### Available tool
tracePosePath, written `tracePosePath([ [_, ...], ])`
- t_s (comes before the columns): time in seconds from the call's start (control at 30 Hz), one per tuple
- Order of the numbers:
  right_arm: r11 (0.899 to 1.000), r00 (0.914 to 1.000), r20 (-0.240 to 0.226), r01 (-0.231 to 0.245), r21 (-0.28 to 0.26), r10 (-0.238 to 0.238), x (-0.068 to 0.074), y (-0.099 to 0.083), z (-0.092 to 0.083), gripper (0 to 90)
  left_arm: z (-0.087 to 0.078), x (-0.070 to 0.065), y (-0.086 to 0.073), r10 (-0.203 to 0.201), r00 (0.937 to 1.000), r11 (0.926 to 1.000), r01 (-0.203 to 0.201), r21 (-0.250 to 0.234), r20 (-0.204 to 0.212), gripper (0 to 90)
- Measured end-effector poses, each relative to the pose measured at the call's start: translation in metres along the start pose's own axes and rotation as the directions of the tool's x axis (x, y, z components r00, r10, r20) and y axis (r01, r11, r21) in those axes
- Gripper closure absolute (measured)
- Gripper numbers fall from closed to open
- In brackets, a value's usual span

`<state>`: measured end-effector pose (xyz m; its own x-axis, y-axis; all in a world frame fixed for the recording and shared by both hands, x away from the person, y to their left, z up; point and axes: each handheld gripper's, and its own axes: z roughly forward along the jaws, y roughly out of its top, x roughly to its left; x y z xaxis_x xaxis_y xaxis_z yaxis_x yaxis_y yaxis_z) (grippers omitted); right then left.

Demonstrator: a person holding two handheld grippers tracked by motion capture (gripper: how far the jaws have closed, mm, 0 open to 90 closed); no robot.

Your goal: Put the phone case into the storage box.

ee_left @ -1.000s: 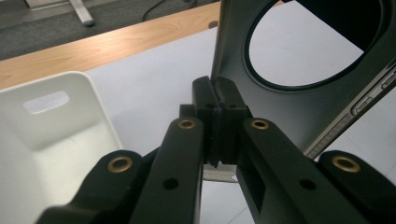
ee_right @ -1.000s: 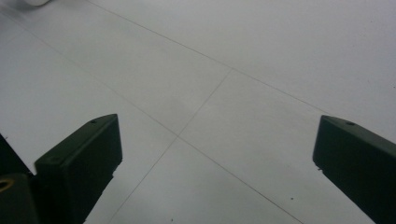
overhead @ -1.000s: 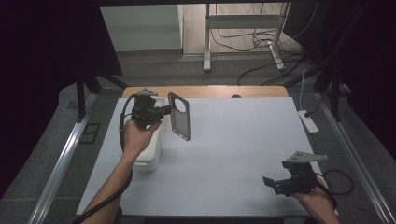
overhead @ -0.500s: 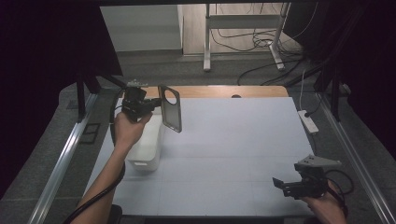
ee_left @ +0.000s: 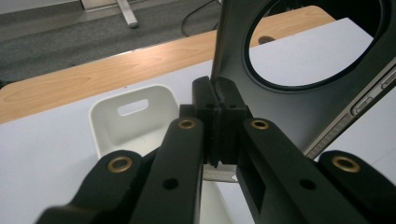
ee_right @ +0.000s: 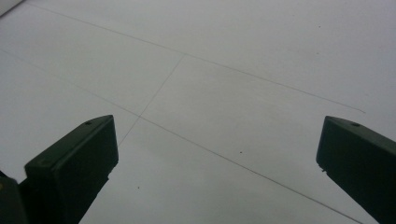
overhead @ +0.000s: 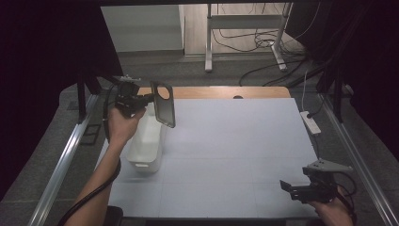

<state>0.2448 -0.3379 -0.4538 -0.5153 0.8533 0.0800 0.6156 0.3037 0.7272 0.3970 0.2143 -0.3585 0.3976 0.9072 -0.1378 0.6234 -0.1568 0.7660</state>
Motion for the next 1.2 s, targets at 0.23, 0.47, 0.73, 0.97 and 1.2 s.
tracePosePath([
  [0.23, 1.000, 0.9999, 0.003, 0.016, 0.003, -0.016, 0.002, 0.000, 0.000, 0.0, 0.002, 0.010, 0.001, -0.011, 0.9995, 0.9999, 0.011, -0.001, -0.031, 88.9],
  [0.47, 1.000, 0.9998, 0.000, 0.020, 0.006, -0.020, 0.002, 0.000, 0.001, 0.0, 0.006, 0.020, 0.001, -0.028, 0.9976, 0.9996, 0.028, -0.001, -0.063, 88.8],
  [0.73, 0.999, 0.9994, 0.004, 0.034, 0.012, -0.034, 0.004, 0.000, 0.002, 0.0, 0.007, 0.030, 0.002, -0.056, 0.9947, 0.9983, 0.055, -0.019, -0.087, 88.9],
  [0.97, 0.999, 0.9988, -0.003, 0.049, 0.017, -0.049, 0.005, 0.000, 0.002, 0.0, 0.011, 0.038, 0.004, -0.084, 0.9895, 0.9961, 0.080, -0.037, -0.118, 88.9],
  [1.2, 0.998, 0.9985, -0.004, 0.055, 0.019, -0.055, 0.005, 0.000, 0.002, 0.0, 0.015, 0.047, 0.006, -0.115, 0.9822, 0.9929, 0.109, -0.047, -0.149, 88.9],
])
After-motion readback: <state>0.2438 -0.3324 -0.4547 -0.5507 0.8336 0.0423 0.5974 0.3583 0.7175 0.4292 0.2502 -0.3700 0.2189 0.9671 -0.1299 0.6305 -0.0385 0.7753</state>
